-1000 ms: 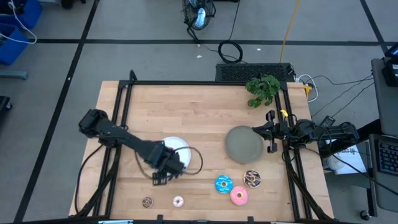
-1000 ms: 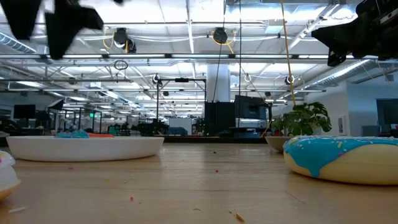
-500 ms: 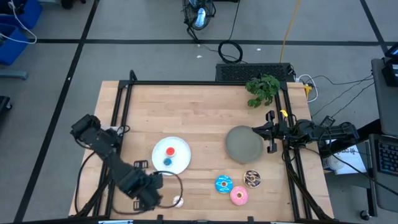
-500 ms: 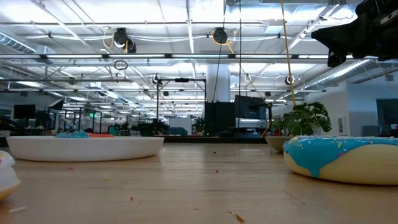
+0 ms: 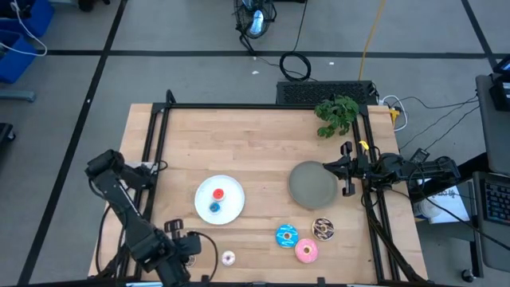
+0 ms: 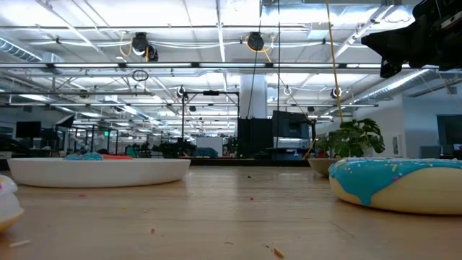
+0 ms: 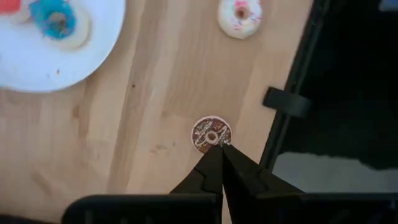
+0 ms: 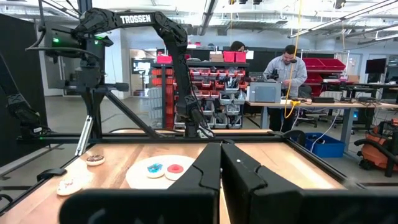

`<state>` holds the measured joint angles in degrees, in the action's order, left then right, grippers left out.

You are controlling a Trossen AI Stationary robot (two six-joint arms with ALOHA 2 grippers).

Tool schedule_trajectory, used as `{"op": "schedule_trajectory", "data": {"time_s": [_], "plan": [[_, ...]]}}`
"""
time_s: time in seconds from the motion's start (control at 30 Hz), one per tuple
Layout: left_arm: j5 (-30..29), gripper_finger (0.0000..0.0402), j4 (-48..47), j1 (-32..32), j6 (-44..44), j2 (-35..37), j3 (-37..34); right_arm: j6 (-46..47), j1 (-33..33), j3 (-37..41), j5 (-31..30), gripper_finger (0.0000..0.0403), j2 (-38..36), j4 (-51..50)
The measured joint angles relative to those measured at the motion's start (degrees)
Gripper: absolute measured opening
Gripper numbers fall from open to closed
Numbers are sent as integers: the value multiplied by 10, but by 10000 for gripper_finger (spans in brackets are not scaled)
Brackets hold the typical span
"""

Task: Pick & Place donuts
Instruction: Put the small brown donut on the white plate

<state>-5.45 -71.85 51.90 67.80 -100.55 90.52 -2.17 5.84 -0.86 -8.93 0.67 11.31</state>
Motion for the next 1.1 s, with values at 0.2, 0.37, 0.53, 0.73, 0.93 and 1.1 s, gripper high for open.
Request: {"op": "schedule_trajectory", "data": {"time_s": [0.2,0.37,0.53,0.73,0.93,1.1], "plan": [[9,15,-4,7,54,0,-17,0,0,0,0,0,0,0],[10,5,23,11,2,0,-48,0,0,0,0,0,0,0],[6,36,42,11,-3,-1,-81,0,0,0,0,0,0,0],[3,94,83,4,56,-1,-123,0,0,0,-1,0,0,1],[17,188,222,5,53,-1,-181,0,0,0,-2,0,0,3],[21,282,284,24,39,-1,-214,0,0,0,-2,0,0,3]]}}
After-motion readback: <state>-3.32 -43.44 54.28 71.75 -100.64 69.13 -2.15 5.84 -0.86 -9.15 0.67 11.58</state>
